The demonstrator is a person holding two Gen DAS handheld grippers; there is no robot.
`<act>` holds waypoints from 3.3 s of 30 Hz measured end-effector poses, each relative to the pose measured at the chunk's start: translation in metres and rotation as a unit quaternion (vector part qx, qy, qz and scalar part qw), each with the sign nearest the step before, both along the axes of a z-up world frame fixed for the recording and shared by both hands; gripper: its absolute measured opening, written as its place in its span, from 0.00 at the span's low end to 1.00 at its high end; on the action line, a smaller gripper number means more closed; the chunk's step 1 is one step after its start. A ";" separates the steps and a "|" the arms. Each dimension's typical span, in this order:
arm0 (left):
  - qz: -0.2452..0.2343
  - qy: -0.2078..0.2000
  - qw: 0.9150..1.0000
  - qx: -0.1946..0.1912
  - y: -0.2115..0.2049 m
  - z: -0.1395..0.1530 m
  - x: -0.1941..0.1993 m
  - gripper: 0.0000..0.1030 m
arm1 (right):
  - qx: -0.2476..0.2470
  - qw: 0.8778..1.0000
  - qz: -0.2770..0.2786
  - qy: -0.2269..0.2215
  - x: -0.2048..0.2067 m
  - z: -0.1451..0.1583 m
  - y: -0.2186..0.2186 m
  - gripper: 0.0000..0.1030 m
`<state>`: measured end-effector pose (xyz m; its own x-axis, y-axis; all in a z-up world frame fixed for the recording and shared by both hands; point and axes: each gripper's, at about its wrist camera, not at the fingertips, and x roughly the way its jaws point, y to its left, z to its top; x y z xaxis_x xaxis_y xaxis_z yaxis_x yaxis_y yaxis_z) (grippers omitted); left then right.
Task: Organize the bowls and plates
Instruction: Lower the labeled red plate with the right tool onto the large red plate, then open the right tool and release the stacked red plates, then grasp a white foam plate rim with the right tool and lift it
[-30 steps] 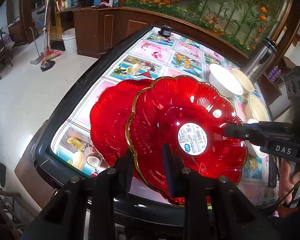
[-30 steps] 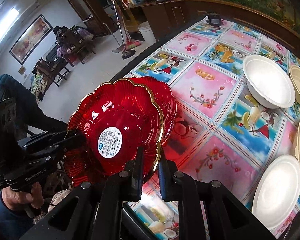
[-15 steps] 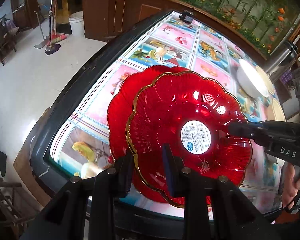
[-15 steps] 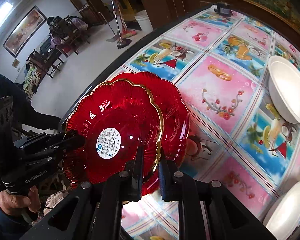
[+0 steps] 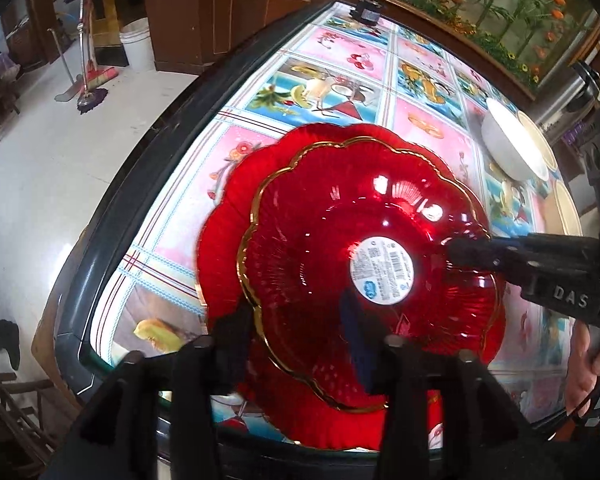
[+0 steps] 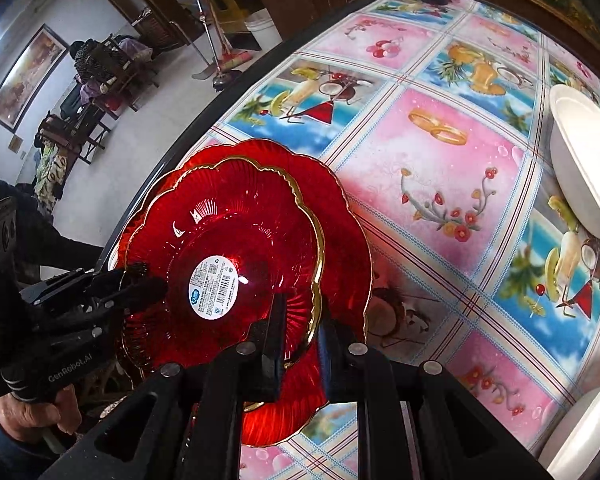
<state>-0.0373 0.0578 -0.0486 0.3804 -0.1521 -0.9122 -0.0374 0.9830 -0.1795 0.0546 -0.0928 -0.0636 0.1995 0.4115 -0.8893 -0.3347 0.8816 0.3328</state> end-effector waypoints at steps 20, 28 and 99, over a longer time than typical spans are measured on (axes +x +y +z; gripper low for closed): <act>0.005 -0.021 1.000 -0.004 -0.004 0.011 -0.014 0.77 | -0.005 1.000 0.024 -0.002 -0.006 0.003 0.018 0.49; 0.021 -0.028 0.999 -0.001 -0.008 0.018 -0.023 0.77 | 0.003 1.000 0.026 -0.001 -0.012 0.011 0.012 0.57; -0.072 -0.123 0.988 0.058 -0.130 0.058 -0.091 0.78 | -0.034 0.997 0.005 0.065 -0.113 0.024 -0.152 0.57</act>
